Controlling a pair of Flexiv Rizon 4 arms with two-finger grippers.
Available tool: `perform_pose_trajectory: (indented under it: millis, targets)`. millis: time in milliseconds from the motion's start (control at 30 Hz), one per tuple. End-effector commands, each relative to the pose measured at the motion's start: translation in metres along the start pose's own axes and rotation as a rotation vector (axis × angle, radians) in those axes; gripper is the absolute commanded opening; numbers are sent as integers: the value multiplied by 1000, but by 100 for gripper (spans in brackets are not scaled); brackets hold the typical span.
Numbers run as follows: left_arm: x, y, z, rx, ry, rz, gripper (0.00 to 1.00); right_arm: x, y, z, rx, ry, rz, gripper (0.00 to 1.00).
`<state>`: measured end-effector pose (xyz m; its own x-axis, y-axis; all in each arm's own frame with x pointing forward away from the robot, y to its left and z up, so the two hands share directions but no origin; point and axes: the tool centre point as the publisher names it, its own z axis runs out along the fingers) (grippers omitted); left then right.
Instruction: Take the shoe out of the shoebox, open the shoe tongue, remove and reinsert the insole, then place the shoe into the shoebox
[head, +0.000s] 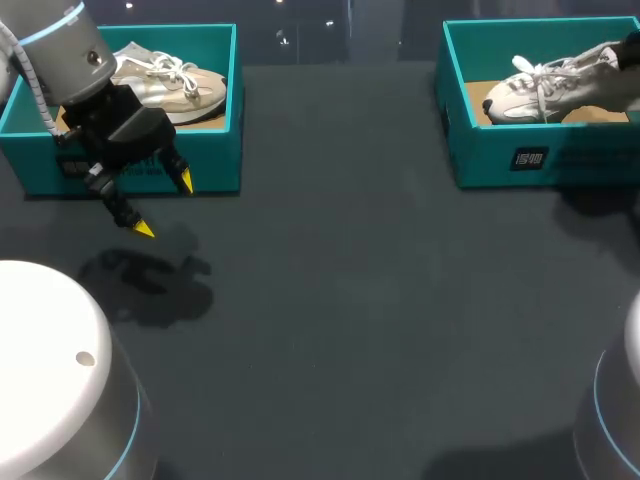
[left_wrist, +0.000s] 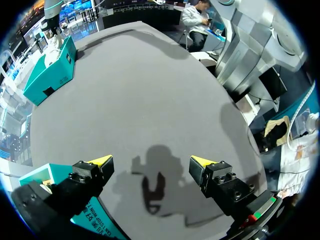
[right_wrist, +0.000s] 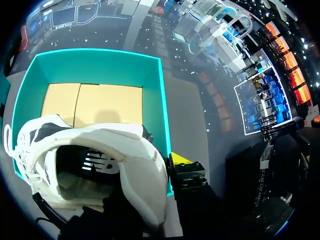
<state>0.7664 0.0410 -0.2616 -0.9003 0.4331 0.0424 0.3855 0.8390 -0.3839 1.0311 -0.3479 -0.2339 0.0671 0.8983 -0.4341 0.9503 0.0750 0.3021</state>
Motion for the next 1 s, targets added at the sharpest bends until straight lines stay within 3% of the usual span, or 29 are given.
perform_pose_trajectory:
  millis: [33, 267, 667, 1000]
  targets:
    - [1, 0, 0, -2, 0, 1, 100, 4, -3, 6, -4, 15, -8, 0]
    - [1, 0, 0, -2, 0, 1, 100, 16, -5, 13, 15, 37, -36, 0]
    - [1, 0, 0, -2, 0, 1, 100, 16, -5, 13, 15, 37, -36, 0]
    - [1, 0, 0, -2, 0, 1, 100, 37, -14, 30, 20, 65, -48, 0]
